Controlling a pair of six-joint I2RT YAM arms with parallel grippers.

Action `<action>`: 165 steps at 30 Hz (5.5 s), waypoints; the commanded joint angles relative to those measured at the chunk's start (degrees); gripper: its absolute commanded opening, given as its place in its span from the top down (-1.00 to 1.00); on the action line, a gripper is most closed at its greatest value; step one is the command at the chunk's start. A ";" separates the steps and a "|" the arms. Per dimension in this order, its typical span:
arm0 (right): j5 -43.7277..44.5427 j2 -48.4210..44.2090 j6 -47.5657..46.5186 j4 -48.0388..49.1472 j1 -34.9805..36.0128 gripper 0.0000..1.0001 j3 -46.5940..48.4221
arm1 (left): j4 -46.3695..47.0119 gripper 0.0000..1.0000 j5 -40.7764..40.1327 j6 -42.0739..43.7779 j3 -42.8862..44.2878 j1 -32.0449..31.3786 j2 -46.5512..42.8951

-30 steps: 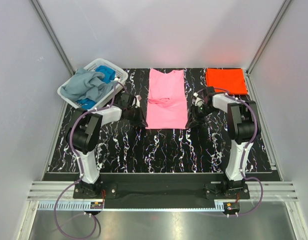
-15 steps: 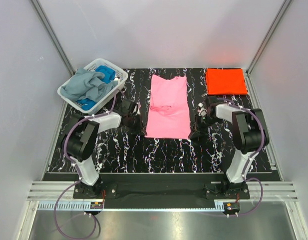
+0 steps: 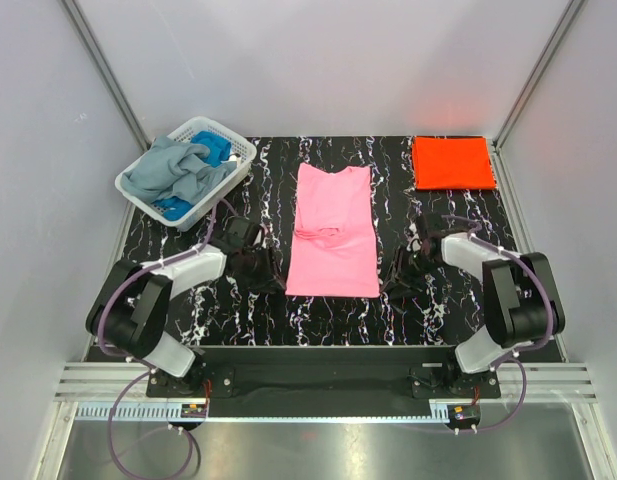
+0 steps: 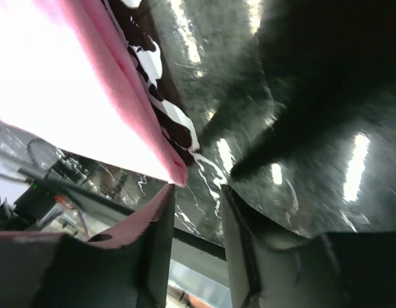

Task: Fold and stack the t-shirts
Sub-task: Fold the tshirt

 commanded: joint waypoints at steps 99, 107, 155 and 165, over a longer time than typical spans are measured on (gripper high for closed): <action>8.76 24.04 -2.73 1.78 11.01 0.57 45.52 | -2.52 0.24 -13.84 2.11 17.02 -1.09 10.18; 0.61 19.98 -17.91 -7.09 4.07 0.12 42.44 | 1.34 0.00 -1.54 12.82 28.87 3.39 13.84; -10.14 33.26 -26.73 -0.43 -7.01 1.00 44.99 | -3.23 1.00 -0.12 23.04 45.68 5.32 33.98; -10.65 33.08 -24.27 2.39 -7.54 1.00 43.67 | -3.68 1.00 0.05 20.13 46.47 6.82 35.92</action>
